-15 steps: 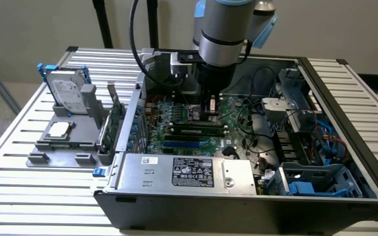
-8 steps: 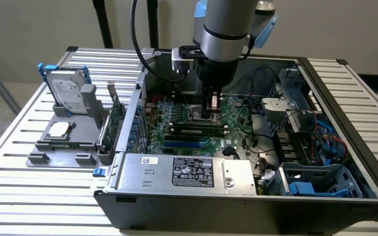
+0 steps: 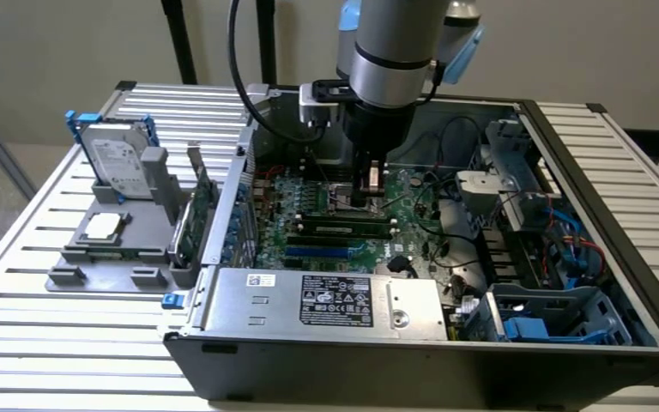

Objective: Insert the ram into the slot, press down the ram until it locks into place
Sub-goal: 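Press down the ram until it locks into place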

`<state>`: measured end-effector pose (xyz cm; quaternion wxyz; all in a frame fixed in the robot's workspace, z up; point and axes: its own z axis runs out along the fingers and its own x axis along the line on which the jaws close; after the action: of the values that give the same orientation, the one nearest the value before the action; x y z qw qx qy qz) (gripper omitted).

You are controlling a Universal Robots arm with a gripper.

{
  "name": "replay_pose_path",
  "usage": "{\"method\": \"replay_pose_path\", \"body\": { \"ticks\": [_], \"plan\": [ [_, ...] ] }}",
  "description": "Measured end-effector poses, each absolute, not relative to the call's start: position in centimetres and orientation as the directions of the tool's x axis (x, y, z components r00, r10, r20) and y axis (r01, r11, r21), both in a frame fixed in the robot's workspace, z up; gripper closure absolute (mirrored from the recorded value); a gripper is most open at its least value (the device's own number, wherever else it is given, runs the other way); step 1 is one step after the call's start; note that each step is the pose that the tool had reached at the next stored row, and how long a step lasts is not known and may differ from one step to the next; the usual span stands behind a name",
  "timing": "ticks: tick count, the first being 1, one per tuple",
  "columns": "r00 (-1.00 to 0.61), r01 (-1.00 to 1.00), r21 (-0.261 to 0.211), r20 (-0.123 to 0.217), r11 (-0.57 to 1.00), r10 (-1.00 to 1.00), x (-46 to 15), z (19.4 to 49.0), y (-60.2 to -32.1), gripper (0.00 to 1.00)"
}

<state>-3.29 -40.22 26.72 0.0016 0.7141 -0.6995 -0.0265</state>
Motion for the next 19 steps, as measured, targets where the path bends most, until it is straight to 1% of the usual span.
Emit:
{"method": "replay_pose_path", "body": {
  "ticks": [13, 19],
  "plan": [
    [0.019, -0.999, 0.039, -0.035, -0.02, -0.999, -3.29, 26.73, -40.31, 0.89],
    [-0.053, -0.998, 0.039, -0.035, 0.051, -0.998, -3.29, 26.71, -40.39, 0.89]
  ]
}}
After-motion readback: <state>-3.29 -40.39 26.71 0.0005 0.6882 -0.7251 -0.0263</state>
